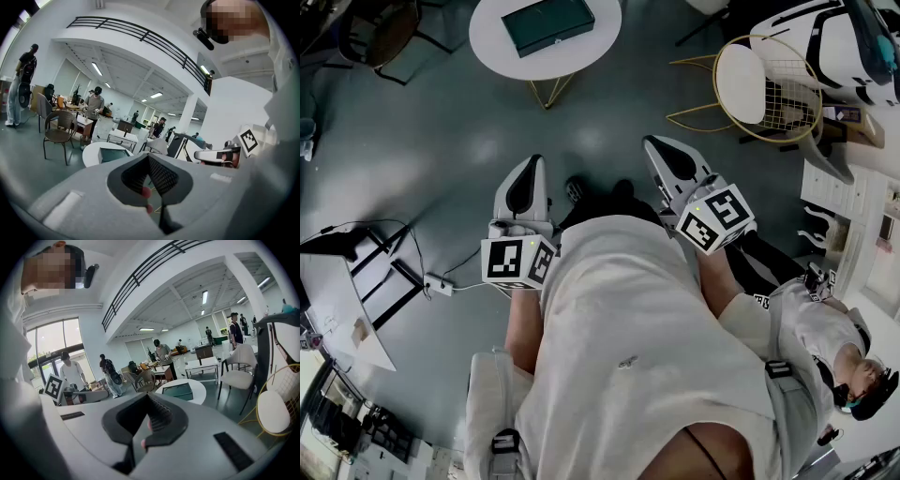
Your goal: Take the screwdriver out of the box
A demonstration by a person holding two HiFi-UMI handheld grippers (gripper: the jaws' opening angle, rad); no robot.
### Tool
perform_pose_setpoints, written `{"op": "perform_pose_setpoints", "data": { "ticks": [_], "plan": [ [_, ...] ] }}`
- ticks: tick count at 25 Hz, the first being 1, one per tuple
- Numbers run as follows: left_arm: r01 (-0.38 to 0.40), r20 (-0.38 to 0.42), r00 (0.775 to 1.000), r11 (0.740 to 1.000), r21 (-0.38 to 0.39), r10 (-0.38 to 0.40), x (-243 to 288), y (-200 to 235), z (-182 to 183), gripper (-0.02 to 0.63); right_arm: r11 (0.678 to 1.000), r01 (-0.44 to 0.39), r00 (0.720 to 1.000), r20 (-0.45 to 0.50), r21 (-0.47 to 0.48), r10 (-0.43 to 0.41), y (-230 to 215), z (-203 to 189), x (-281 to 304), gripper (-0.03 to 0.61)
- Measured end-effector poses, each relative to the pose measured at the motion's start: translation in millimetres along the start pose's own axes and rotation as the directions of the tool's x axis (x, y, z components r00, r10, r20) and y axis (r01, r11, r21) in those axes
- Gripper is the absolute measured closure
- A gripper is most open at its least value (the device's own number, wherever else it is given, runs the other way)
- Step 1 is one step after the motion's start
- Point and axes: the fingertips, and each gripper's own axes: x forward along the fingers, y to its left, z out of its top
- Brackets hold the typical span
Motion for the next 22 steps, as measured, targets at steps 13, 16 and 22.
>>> {"op": "perform_pose_setpoints", "data": {
  "ticks": [13,16,22],
  "plan": [
    [-0.01,0.015,1.0,1.0,0.018,0.01,-16,5,3,0.604,1.0,-0.003,1.0,0.023,-0.023,0.004,10,4,-5,0.574],
    [0.001,0.018,1.0,1.0,0.02,-0.001,-21,7,2,0.604,1.0,0.005,0.999,0.037,0.02,-0.005,14,4,-4,0.574],
    [0.018,0.003,1.0,0.999,0.044,-0.018,-25,6,-3,0.604,0.997,0.005,0.999,0.048,0.075,-0.009,19,3,-9,0.574]
  ]
}}
